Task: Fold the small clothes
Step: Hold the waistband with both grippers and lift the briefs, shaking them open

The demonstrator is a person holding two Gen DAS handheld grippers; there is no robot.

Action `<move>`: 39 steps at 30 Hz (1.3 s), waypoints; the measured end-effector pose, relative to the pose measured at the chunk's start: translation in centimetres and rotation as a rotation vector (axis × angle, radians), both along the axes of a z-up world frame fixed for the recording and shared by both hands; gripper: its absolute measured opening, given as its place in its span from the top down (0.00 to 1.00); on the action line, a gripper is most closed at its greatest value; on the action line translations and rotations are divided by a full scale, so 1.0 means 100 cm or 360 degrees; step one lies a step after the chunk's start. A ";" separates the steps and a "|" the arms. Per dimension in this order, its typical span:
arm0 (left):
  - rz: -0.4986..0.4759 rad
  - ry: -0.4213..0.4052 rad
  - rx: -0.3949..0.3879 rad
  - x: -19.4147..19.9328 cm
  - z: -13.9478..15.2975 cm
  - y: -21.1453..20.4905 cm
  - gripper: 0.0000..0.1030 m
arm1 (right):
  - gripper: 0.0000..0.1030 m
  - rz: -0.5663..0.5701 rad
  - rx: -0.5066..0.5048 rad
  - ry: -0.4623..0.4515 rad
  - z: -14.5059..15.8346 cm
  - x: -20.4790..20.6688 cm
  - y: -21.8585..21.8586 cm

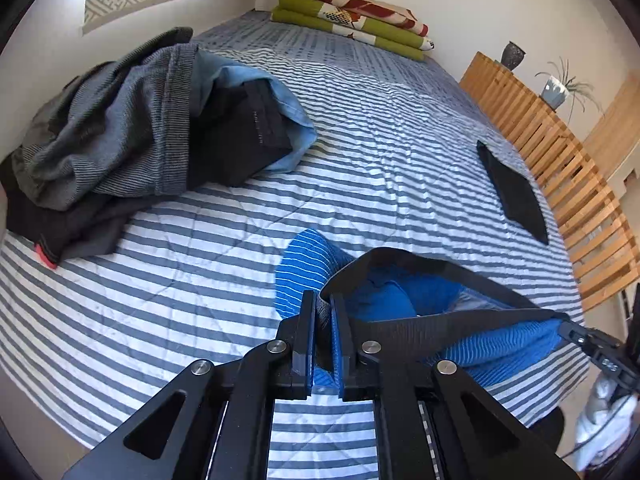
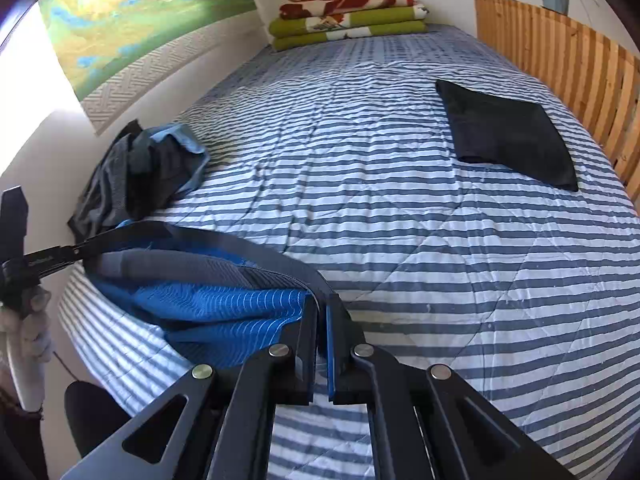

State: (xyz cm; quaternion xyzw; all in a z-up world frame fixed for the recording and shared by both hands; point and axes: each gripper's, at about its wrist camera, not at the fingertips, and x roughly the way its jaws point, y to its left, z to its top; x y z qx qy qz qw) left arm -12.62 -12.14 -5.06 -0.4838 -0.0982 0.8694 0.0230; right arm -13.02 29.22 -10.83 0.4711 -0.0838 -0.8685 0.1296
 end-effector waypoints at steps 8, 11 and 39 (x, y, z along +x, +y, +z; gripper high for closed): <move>0.0121 -0.0135 -0.0065 0.043 -0.038 -0.017 0.45 | 0.50 0.0369 0.0178 -0.0077 -0.015 0.042 -0.039; 0.0085 -0.0168 -0.0053 0.042 -0.050 -0.003 0.45 | 0.50 0.0296 0.0184 -0.0053 -0.019 0.024 -0.038; -0.0333 -0.0357 -0.0277 -0.048 -0.104 0.041 0.97 | 0.67 0.0205 0.0203 -0.0365 -0.098 0.035 -0.036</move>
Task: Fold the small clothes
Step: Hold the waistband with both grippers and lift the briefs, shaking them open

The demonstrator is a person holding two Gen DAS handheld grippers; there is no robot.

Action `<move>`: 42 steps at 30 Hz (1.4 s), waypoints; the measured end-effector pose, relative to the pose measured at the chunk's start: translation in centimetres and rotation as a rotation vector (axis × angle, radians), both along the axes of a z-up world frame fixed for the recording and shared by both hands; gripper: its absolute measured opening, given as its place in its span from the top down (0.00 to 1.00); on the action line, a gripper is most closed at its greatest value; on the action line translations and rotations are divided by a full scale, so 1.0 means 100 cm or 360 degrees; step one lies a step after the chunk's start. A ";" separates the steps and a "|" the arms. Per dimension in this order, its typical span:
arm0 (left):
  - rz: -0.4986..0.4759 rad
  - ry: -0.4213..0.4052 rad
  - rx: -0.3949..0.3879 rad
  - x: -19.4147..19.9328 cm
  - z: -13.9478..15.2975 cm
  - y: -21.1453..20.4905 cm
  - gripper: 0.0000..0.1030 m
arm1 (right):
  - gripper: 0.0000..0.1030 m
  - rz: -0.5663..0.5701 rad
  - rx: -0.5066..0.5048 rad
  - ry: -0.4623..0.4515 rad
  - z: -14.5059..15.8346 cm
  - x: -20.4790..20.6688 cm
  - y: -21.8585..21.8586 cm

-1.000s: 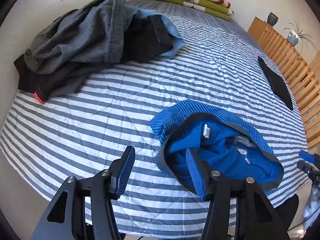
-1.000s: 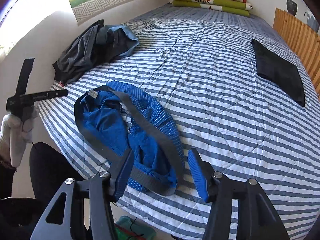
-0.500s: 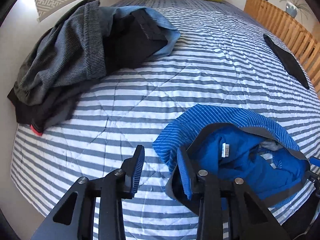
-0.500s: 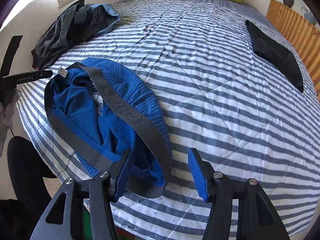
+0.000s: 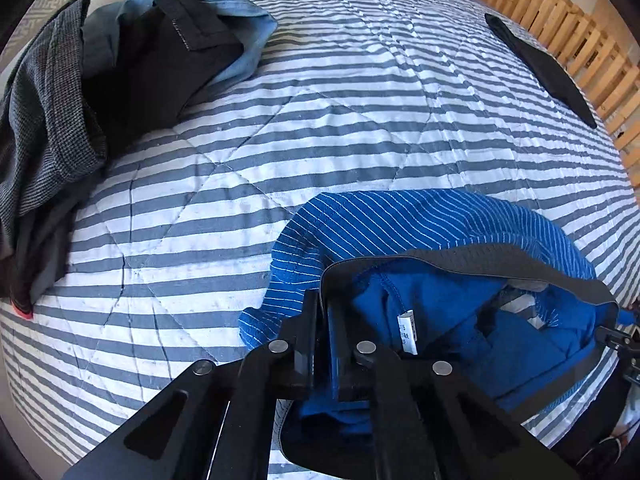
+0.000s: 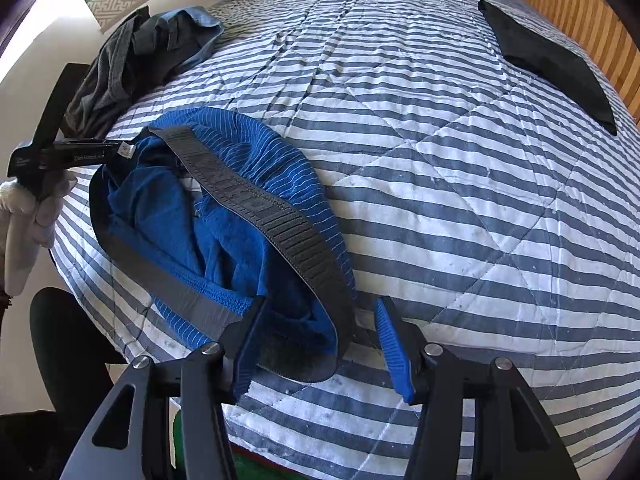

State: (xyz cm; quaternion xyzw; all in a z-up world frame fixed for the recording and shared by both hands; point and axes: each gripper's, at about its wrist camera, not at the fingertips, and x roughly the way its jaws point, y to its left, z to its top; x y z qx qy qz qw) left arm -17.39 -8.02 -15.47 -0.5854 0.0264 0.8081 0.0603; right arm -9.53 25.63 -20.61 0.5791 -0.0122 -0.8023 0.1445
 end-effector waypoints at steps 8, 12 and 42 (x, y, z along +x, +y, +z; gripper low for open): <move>0.0148 0.0321 0.0106 0.028 0.096 -0.042 0.97 | 0.98 -0.0088 -0.0001 0.0131 0.034 -0.016 0.010; 0.0178 0.0410 0.0080 0.048 0.126 -0.055 0.97 | 0.98 -0.0072 -0.0003 0.0309 0.073 -0.021 0.001; 0.0172 0.0146 -0.0209 0.090 0.017 -0.077 0.71 | 0.85 -0.0091 -0.0041 -0.0044 0.004 -0.012 -0.032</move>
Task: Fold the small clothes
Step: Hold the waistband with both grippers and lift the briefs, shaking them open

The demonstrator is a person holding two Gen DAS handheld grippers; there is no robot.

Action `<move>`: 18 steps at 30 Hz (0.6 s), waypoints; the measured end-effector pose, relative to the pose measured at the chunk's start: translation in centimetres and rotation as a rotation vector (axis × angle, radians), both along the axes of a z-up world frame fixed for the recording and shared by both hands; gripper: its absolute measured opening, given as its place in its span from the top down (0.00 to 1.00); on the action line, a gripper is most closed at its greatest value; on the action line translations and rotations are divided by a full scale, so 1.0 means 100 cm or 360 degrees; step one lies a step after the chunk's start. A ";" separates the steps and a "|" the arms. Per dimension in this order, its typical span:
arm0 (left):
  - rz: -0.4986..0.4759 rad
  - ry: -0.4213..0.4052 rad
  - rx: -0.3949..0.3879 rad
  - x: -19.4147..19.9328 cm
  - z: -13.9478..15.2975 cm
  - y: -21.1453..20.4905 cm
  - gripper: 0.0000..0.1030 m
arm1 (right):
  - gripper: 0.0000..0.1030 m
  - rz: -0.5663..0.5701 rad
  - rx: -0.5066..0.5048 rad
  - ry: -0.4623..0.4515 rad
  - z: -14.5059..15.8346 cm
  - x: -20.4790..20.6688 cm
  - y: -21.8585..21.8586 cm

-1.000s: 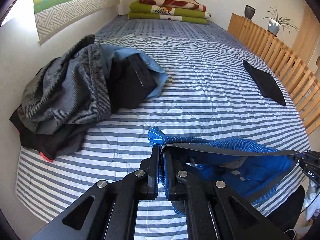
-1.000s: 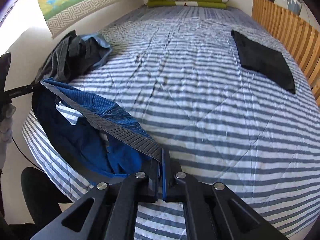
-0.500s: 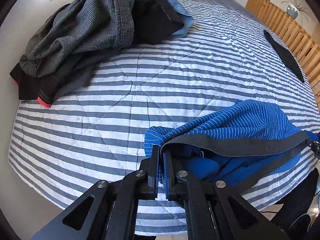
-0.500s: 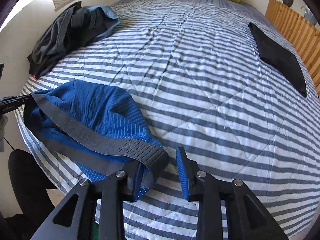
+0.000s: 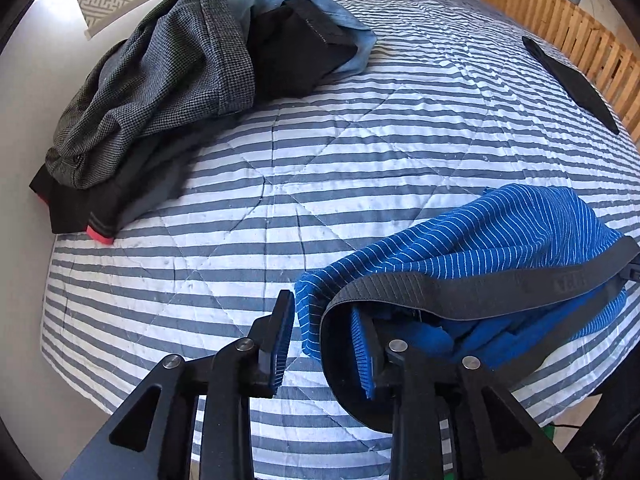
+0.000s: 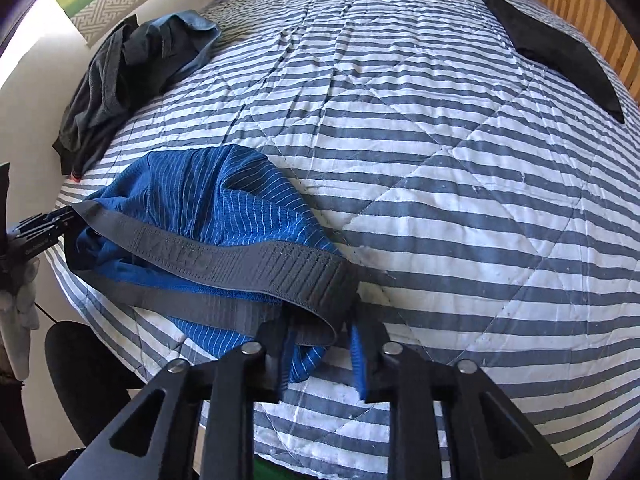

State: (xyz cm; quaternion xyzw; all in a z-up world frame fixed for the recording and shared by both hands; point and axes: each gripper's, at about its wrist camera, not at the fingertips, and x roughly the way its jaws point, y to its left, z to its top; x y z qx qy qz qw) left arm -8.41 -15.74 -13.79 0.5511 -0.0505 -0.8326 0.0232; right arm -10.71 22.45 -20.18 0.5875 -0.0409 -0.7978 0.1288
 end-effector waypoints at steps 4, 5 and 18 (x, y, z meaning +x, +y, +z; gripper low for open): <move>-0.0092 0.0010 -0.0052 -0.003 0.005 0.010 0.69 | 0.92 0.0030 0.0036 0.0025 0.007 -0.002 0.002; -0.0135 0.0010 -0.0079 -0.003 0.005 0.015 0.69 | 0.93 0.0035 0.0045 0.0031 0.009 -0.003 0.003; -0.0182 0.0026 0.0055 0.000 0.033 0.010 0.98 | 0.97 0.0094 0.0116 0.0106 0.028 0.000 0.004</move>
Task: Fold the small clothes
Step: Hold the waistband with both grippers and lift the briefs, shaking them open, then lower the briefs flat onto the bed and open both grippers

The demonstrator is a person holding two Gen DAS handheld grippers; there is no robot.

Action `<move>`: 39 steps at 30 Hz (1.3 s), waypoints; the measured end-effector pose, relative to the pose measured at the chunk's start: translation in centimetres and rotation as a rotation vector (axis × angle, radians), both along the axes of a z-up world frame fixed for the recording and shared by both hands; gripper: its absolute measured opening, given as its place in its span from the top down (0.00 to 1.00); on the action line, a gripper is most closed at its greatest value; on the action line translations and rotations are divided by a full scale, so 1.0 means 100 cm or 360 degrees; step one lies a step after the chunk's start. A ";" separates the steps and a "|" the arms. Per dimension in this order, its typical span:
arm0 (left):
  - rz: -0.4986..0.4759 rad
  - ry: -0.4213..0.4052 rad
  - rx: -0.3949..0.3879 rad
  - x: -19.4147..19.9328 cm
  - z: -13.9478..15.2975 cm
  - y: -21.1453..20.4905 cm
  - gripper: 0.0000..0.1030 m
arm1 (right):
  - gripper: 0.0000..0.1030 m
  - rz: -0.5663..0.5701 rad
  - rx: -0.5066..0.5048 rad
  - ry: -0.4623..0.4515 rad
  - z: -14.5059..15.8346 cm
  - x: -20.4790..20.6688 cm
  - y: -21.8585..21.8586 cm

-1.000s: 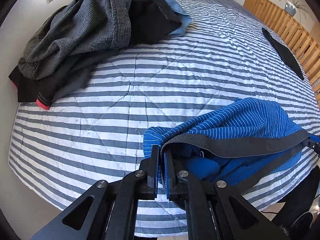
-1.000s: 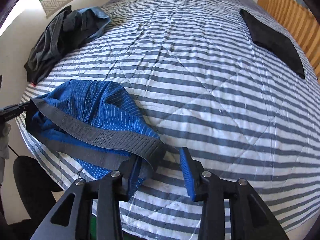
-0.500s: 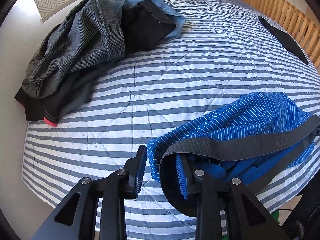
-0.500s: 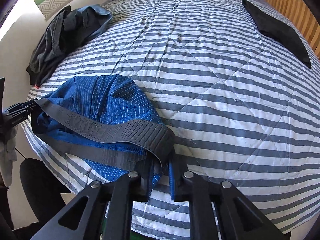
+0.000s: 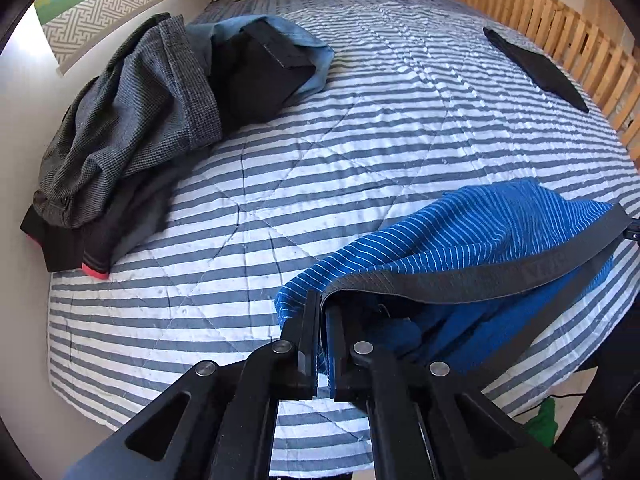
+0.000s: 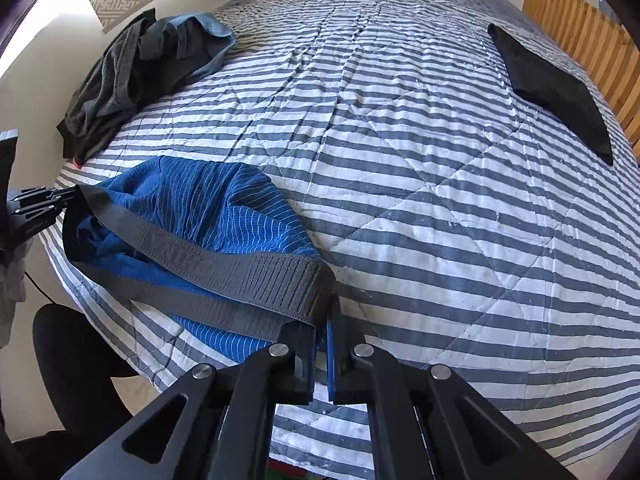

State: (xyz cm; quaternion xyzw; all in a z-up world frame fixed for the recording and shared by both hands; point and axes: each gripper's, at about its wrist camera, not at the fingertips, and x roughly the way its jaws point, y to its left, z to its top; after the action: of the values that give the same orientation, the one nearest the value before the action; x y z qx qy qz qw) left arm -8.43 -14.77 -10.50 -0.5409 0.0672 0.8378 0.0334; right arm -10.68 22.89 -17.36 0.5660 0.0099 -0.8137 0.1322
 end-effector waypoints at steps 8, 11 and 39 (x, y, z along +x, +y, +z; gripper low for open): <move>0.0058 -0.0002 0.0244 0.026 0.018 -0.021 0.98 | 0.97 0.0001 0.0182 0.0318 0.062 -0.004 0.012; 0.0003 -0.0090 0.0171 0.037 -0.009 -0.009 0.97 | 0.97 0.0036 0.0199 0.0259 0.053 -0.004 0.010; 0.0188 -0.0081 0.0249 -0.001 -0.005 -0.027 0.98 | 0.95 -0.0026 -0.0063 -0.0153 -0.028 -0.004 0.026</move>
State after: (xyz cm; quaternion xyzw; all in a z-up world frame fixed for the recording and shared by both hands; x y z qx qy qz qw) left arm -8.54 -17.50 -11.03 -0.5607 -0.0311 0.8269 0.0278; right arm -11.05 25.45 -20.14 0.6019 -0.0171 -0.7866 0.1369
